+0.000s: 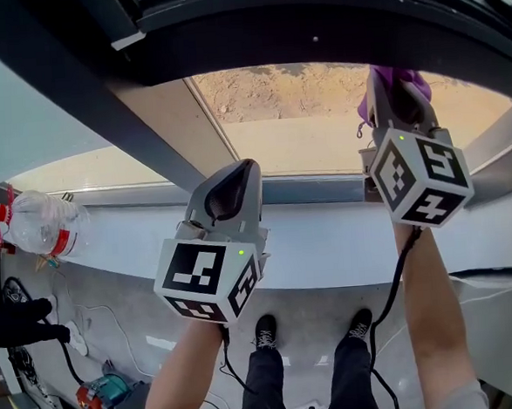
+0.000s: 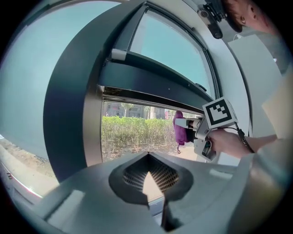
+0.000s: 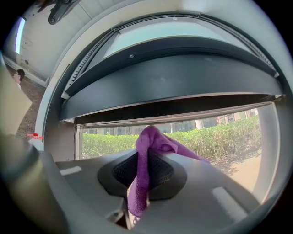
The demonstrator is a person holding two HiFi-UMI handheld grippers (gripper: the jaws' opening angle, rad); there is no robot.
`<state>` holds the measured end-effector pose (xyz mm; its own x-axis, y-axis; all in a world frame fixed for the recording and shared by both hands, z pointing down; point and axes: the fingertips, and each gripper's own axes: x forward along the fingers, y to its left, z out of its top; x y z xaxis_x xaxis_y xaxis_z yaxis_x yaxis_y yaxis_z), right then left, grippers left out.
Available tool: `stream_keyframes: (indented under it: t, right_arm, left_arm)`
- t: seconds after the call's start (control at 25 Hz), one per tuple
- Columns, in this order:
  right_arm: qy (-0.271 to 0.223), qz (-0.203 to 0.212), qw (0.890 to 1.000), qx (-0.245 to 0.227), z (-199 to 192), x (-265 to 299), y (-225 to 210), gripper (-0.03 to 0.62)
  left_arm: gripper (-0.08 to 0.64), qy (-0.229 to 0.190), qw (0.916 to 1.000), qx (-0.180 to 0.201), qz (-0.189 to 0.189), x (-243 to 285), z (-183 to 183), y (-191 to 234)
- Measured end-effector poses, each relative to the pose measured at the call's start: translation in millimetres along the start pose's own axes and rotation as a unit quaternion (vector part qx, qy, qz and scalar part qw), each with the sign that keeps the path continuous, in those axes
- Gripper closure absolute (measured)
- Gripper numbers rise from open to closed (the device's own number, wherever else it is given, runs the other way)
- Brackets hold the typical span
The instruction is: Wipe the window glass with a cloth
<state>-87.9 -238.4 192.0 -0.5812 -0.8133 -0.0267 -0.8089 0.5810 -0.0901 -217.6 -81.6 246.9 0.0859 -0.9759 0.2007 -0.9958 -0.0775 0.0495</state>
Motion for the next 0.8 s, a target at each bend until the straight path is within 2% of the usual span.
stream_keyframes:
  t: [0.32,0.52,0.8]
  right_arm:
    - [-0.005,0.009,1.0,0.005,-4,19,59,0.529]
    - [0.0,0.032,0.999,0.002,-13,25,98,0.529]
    - [0.022,0.113,0.993,-0.013,-28,46,182,0.529]
  left_arm:
    - [0.56,0.022,0.9996,-0.009,0.013,-22,-20,37]
    - [0.56,0.03,0.9991,-0.022,0.019,-41,-34,51]
    - [0.56,0.036,0.9986,-0.029,0.026,-66,-44,76]
